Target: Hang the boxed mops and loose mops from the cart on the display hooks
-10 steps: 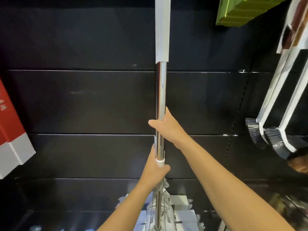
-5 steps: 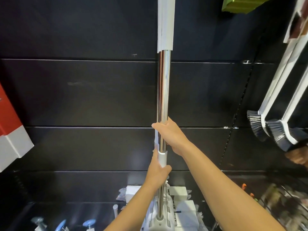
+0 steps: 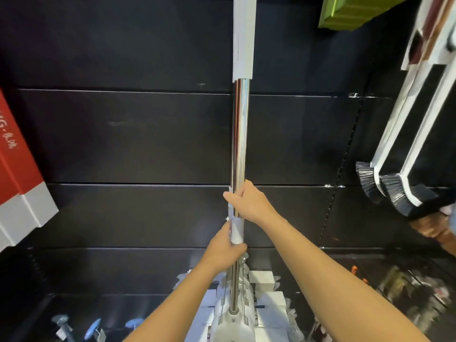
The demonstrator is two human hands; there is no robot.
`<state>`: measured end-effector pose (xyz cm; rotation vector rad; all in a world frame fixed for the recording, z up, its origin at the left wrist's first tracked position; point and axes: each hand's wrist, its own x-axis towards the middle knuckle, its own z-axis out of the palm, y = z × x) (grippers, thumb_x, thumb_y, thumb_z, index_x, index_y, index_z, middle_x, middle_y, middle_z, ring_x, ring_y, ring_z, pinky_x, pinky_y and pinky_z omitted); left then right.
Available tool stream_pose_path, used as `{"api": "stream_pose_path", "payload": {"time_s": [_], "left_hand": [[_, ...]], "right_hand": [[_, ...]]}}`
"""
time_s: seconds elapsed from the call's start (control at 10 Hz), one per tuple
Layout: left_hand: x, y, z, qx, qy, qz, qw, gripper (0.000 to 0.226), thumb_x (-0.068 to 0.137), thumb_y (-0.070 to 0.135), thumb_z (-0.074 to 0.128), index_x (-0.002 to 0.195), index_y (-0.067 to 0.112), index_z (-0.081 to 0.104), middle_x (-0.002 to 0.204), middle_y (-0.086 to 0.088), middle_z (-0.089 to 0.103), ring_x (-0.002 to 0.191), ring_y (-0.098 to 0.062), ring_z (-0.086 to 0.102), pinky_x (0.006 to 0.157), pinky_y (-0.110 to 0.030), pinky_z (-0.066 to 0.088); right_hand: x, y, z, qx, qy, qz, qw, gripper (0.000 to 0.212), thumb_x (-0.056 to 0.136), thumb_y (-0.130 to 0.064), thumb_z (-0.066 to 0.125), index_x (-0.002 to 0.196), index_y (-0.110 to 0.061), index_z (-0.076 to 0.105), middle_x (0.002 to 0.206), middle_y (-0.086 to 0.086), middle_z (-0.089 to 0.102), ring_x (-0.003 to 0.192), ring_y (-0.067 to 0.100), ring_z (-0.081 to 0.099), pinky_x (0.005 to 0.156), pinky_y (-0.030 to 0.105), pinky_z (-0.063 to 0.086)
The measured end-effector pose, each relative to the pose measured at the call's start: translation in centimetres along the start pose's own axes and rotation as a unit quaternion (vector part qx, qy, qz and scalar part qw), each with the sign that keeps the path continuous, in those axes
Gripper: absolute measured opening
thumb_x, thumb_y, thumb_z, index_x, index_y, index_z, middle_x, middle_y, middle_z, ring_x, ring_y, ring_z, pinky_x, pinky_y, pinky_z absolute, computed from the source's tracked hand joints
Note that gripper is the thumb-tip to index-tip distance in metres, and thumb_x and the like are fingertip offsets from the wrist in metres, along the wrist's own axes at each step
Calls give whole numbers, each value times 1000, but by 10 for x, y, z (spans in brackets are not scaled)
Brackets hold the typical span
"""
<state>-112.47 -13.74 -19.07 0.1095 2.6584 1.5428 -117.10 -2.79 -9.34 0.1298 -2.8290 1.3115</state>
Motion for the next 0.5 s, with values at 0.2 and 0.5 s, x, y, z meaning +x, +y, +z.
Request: {"api": "stream_pose_path", "payload": {"time_s": [0.2,0.5], "left_hand": [[-32,-8,-33,202,25,7,979,66,97,38,61,154,12,41,151,-5,54,126,-21,55,97,-27,49],[-95,-28,-61,408,79,-10,909,47,93,39,60,134,15,58,133,-6,66,122,-32,60,100,-46,49]], "right_hand": [[-48,18,7,-118,26,-6,993,69,95,-53,62,150,-17,41,148,7,54,129,33,59,102,47,54],[-133,57,27,-350,-15,9,937,64,99,-54,54,148,-15,42,150,11,48,134,36,49,106,52,46]]}}
